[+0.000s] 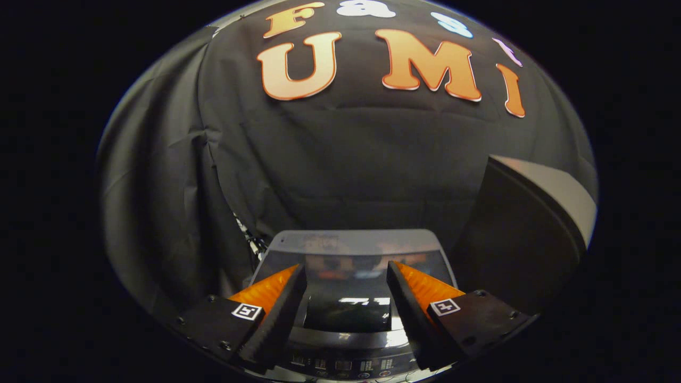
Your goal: Put the clothes into the washing machine and then close the washing machine lid.
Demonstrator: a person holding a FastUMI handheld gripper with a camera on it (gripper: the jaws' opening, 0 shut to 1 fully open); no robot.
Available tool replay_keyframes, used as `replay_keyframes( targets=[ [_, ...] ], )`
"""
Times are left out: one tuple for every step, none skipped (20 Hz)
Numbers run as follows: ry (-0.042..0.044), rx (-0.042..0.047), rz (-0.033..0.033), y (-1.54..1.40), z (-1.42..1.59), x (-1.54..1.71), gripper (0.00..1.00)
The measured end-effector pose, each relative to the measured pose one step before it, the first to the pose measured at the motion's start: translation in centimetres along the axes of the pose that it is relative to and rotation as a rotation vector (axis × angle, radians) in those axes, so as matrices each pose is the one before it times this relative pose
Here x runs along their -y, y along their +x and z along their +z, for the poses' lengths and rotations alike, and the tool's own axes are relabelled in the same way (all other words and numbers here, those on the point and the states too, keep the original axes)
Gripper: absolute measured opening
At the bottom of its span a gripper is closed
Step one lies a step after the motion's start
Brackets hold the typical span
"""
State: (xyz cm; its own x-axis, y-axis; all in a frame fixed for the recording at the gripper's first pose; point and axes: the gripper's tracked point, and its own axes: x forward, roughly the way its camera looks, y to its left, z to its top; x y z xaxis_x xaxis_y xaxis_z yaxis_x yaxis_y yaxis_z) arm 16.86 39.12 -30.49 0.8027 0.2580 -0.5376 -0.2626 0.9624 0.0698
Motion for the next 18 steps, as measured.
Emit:
replay_keyframes(
  targets=[
    [0.00185, -0.01743, 0.00181, 0.49, -0.967, -0.032, 0.99],
    [0.00177, -0.01467, 0.0005, 0.39, -0.69, 0.054, 0.99],
    [0.00447, -0.01178, 0.00238, -0.06, -0.341, 0.059, 0.99],
    [0.00444, -0.00292, 0.00135, -0.315, -0.164, 0.028, 0.99],
    [-0.00045, 0.00597, -0.00056, -0.327, 0.251, -0.062, 0.99],
    [-0.00268, 0.01266, 0.00153, -0.64, 0.535, -0.096, 0.99],
    [-0.00345, 0.02035, -0.00222, -0.796, 1.073, 0.099, 0.99],
    [-0.00503, 0.01879, 0.00211, -1.222, 1.362, 0.27, 0.99],
    [-0.00466, 0.02558, -0.00138, -1.08, 1.527, 0.133, 0.99],
    [-0.00459, 0.02591, -0.00411, -1.346, 1.55, 0.244, 0.99],
    [-0.0048, 0.02541, -0.00359, -1.371, 1.594, 0.404, 0.99],
    [-0.00291, 0.02814, -0.00745, -1.839, 1.542, 0.677, 0.99],
    [0.00208, 0.03525, -0.00207, -1.396, 1.717, 0.502, 0.99],
    [0.0027, 0.03076, -0.00495, -1.385, 1.555, 0.53, 0.99],
    [-0.00291, 0.02606, -0.00834, -1.405, 1.248, 0.652, 0.98],
    [-0.00419, 0.0282, -0.01046, -1.145, 1.024, 0.793, 0.98],
    [-0.00522, 0.02665, -0.00815, -1.462, 1.172, 0.782, 0.98],
    [-0.00402, 0.02415, -0.01022, -1.462, 1.052, 1.012, 0.98]
  ],
)
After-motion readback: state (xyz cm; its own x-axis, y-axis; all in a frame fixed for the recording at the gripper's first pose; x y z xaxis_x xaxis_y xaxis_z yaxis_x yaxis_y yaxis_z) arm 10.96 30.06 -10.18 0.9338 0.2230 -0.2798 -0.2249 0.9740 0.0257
